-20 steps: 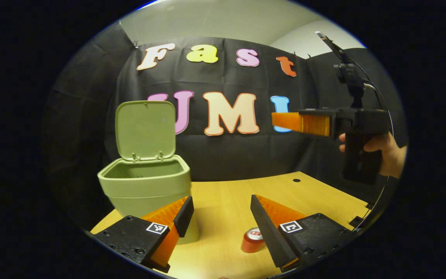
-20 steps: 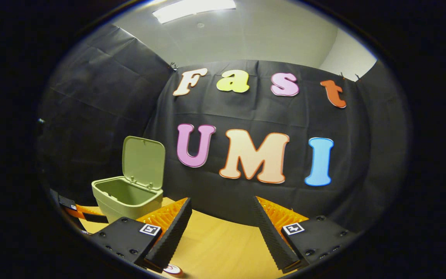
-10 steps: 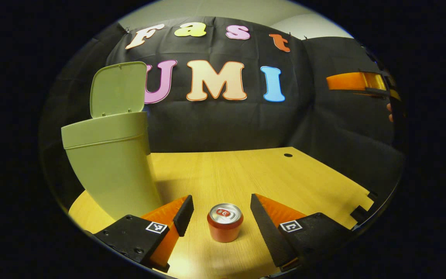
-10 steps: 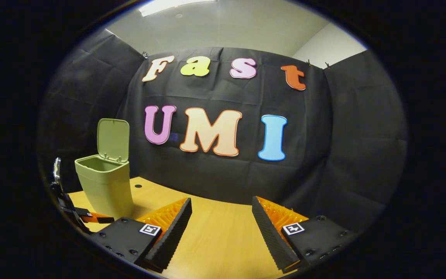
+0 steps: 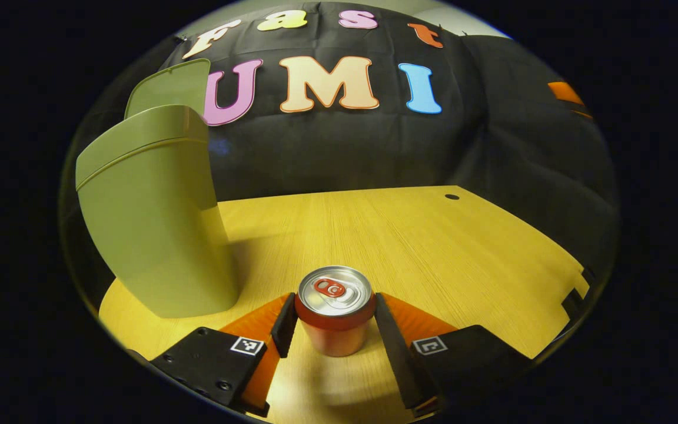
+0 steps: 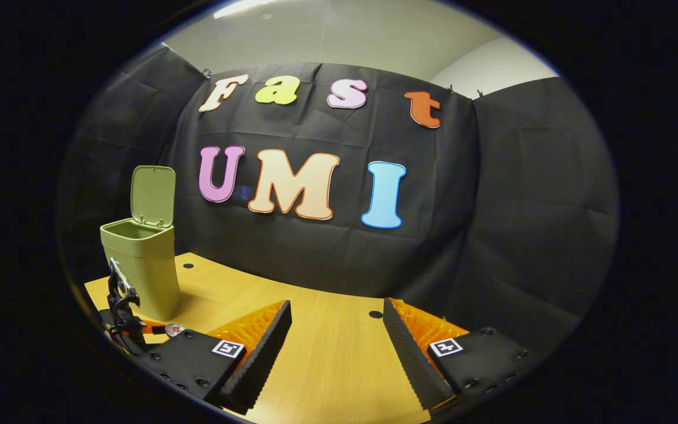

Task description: Press the lid of the desktop garbage bin to open it, pick up the crumpled paper on the desktop and throw it into the bin, then pick up the pop can on the desktop and drop it into the bin, and finally close the garbage bin lid.

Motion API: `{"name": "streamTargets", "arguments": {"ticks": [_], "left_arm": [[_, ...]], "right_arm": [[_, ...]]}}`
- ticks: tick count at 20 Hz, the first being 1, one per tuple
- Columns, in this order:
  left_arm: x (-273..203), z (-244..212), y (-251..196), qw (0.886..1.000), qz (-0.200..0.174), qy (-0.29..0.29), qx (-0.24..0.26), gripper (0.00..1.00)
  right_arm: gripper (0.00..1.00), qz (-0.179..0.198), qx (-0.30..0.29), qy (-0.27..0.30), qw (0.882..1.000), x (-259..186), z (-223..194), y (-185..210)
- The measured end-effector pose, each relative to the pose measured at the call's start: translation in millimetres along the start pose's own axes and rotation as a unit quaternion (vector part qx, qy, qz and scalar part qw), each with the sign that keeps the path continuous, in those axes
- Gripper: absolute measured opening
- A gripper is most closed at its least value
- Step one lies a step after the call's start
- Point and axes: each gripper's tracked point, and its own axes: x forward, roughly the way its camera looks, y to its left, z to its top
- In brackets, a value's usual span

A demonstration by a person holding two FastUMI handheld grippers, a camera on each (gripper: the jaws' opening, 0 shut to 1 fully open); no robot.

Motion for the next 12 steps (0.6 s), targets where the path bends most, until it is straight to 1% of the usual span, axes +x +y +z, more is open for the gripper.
{"name": "streamTargets", "arguments": {"ticks": [2, 4, 6, 9, 10, 11, 12], "left_arm": [[-3.2, 12.1, -1.1, 1.0, -0.003, -0.011, 0.0, 0.76], [-8.2, 38.6, 0.4, 0.999, -0.005, -0.032, 0.004, 0.76], [-5.6, 81.6, 9.4, 0.998, -0.009, -0.057, 0.009, 0.76], [-16.5, 141.5, 21.4, 0.995, -0.004, -0.103, 0.011, 0.76], [-19.8, 162.0, 26.1, 0.993, -0.003, -0.12, 0.007, 0.76], [-23.5, 182.8, 31.3, 0.991, -0.001, -0.136, 0.004, 0.76], [-26.9, 201.0, 37.5, 0.989, 0.004, -0.149, 0.002, 0.75]], "right_arm": [[0.98, 0.002, -0.003, -0.002, 1.0, -1.0, -0.7, 3.2], [0.98, 0.005, 0.002, -0.007, 1.0, -0.1, 0.0, 10.2], [0.98, 0.012, 0.011, -0.009, 1.0, 0.5, -2.8, 20.2], [0.98, 0.026, 0.026, -0.007, 0.999, 1.5, -7.9, 38.1], [0.95, 0.03, 0.029, -0.006, 0.999, 1.0, -11.6, 41.9], [0.98, 0.034, 0.032, -0.004, 0.999, 0.7, -13.9, 46.1], [0.98, 0.038, 0.035, -0.003, 0.999, 0.6, -15.7, 50.3]]}}
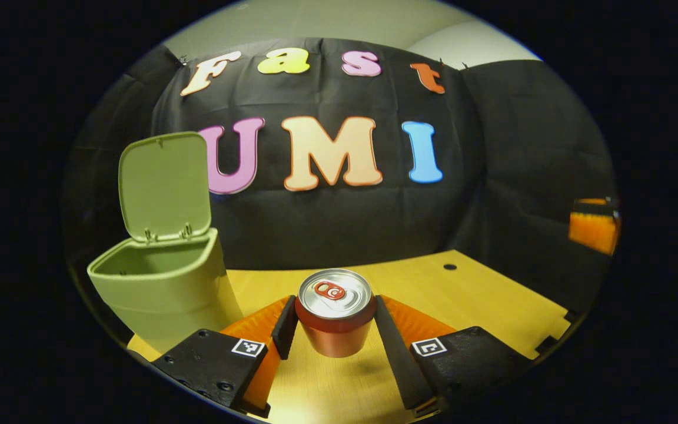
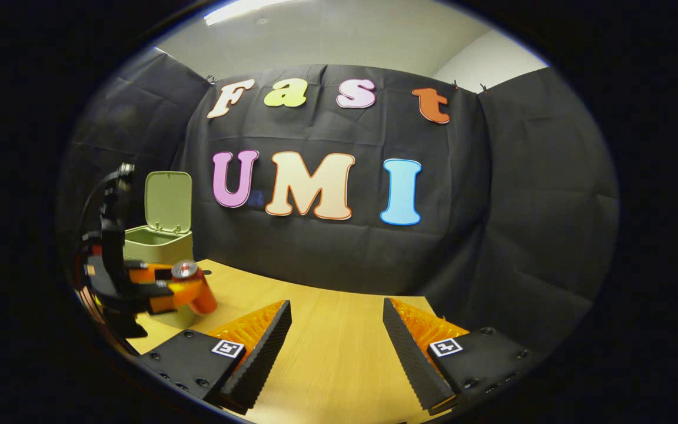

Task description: Press the lid of the desktop garbage bin to open it, pick up the crumpled paper on the desktop and throw it into the bin, then pick up the pop can on the desktop and drop it into the bin, and finally close the garbage bin lid.

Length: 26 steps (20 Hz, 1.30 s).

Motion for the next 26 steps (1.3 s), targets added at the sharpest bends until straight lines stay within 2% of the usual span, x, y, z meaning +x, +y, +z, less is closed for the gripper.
{"name": "streamTargets", "arguments": {"ticks": [6, 11, 15, 20, 22, 24, 26], "left_arm": [[2.4, 81.8, 54.6, 0.997, 0.043, -0.06, 0.004, 0.75], [-12.4, 123.2, 125.9, 0.989, 0.111, -0.097, 0.018, 0.75], [-23.2, 113.3, 186.3, 0.982, 0.166, -0.086, 0.02, 0.75], [-25.7, 80.1, 233.4, 0.977, 0.204, -0.054, 0.004, 0.75], [-28.9, 82.0, 242.0, 0.976, 0.209, -0.061, -0.011, 0.8], [-28.5, 105.3, 243.3, 0.976, 0.198, -0.085, -0.013, 0.99], [-23.8, 132.1, 246.5, 0.977, 0.186, -0.101, -0.001, 0.94]], "right_arm": [[1.0, 0.001, 0.022, 0.016, 1.0, -0.8, -15.3, 4.2], [0.98, -0.001, 0.036, 0.027, 0.999, 1.7, -22.5, 9.6], [0.98, 0.005, 0.037, 0.029, 0.999, 4.7, -21.4, 21.8], [0.98, 0.024, 0.029, 0.035, 0.999, 10.4, -19.7, 47.6], [0.98, 0.031, 0.025, 0.033, 0.999, 13.2, -16.1, 59.3], [0.98, 0.034, 0.019, 0.032, 0.999, 14.0, -13.7, 68.2], [0.98, 0.034, 0.016, 0.029, 0.999, 14.7, -10.8, 76.3]]}}
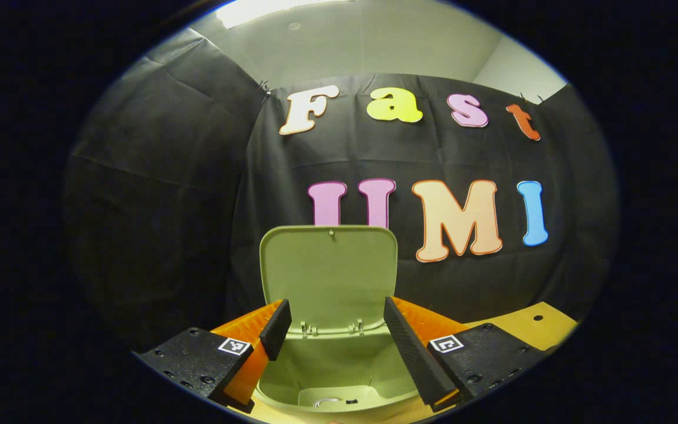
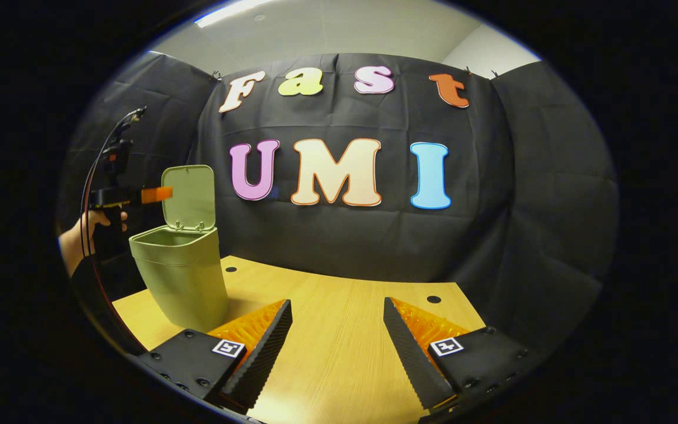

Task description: Press the lid of the desktop garbage bin to open it, pick up the crumpled paper on the desktop and throw it into the bin, then pick up the pop can on the desktop and drop it into the bin, and finally close the garbage bin lid.

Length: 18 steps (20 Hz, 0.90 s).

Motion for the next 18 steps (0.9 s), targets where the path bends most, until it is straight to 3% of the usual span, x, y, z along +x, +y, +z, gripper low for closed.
{"name": "streamTargets", "arguments": {"ticks": [7, 13, 16, 17, 18], "left_arm": [[69.3, 78.3, 30.1, 0.999, 0.011, -0.024, 0.03, 0.94], [114.8, 65.9, 36.4, 1.0, 0.01, 0.005, 0.011, 0.97], [117.1, 46.2, 38.5, 0.999, 0.011, 0.037, 0.011, 0.98], [114.7, 51.5, 37.0, 1.0, 0.011, 0.023, 0.006, 0.95], [109.3, 52.1, 35.5, 1.0, 0.009, 0.024, 0.004, 0.99]], "right_arm": [[0.98, -0.032, 0.026, 0.002, 0.999, -3.0, -9.7, 9.8], [0.98, -0.06, 0.02, 0.012, 0.998, -11.0, -19.1, 5.8], [0.98, -0.059, 0.017, 0.013, 0.998, -12.0, -17.3, 5.3], [0.98, -0.057, 0.015, 0.012, 0.998, -10.0, -16.3, 5.5], [0.98, -0.054, 0.014, 0.013, 0.998, -9.0, -16.6, 6.0]]}}
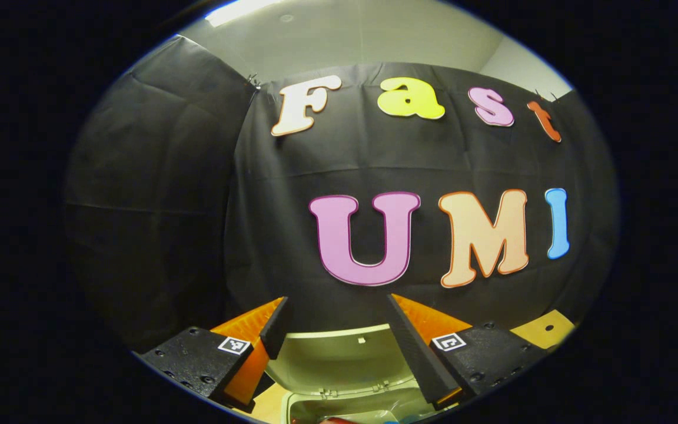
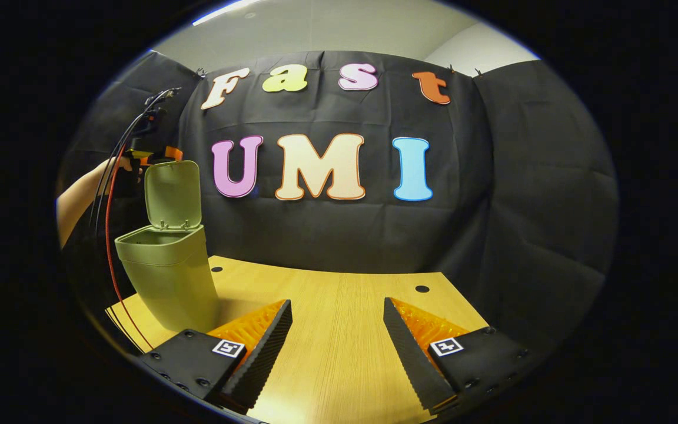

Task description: Press the lid of the desktop garbage bin to open it, pick up the crumpled paper on the desktop and throw it into the bin, then pick up the pop can on the desktop and drop it into the bin, and finally close the garbage bin lid.

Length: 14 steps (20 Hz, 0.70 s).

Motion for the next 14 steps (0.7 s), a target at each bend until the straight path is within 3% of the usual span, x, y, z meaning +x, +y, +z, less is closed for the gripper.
{"name": "streamTargets", "arguments": {"ticks": [6, 14], "left_arm": [[-40.8, -9.2, -9.5, 1.0, 0.001, 0.008, 0.001, 0.96], [-102.7, -53.9, -21.4, 0.999, 0.001, 0.04, -0.004, 0.99]], "right_arm": [[1.0, 0.037, 0.004, -0.005, 0.999, 10.4, 4.8, 5.8], [0.98, 0.091, 0.006, -0.002, 0.996, 19.4, 3.7, 18.5]]}}
